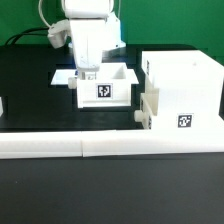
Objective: Assemble drawer
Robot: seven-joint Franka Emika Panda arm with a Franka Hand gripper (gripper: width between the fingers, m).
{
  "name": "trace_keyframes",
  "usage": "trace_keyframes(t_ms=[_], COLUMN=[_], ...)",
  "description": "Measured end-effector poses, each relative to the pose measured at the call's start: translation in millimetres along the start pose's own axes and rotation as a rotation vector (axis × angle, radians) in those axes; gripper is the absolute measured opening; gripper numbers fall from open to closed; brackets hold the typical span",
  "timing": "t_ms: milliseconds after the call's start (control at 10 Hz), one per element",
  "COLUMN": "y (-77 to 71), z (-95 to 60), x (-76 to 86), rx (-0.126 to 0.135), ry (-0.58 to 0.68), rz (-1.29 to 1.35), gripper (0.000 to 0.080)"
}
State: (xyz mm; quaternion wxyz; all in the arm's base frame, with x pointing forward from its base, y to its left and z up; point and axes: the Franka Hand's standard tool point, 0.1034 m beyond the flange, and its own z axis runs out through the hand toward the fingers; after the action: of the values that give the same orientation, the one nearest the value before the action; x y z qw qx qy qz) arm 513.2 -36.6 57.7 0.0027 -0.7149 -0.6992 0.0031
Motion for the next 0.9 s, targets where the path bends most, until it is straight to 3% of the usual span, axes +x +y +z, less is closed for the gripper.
trace_keyframes(t_ms=[100, 500, 600, 900], y=[1.7, 4.0, 11.1, 8.8], z=[0.6, 1.7, -3.0, 0.0], x=[0.1, 0.7, 0.8, 0.1], rx=[-0.028, -0.003, -0.008, -0.002], ry=[0.003, 0.001, -0.001, 0.0], rz=[0.001, -0.001, -0.003, -0.001], gripper=[0.0044, 0.0044, 0.0044, 0.0044])
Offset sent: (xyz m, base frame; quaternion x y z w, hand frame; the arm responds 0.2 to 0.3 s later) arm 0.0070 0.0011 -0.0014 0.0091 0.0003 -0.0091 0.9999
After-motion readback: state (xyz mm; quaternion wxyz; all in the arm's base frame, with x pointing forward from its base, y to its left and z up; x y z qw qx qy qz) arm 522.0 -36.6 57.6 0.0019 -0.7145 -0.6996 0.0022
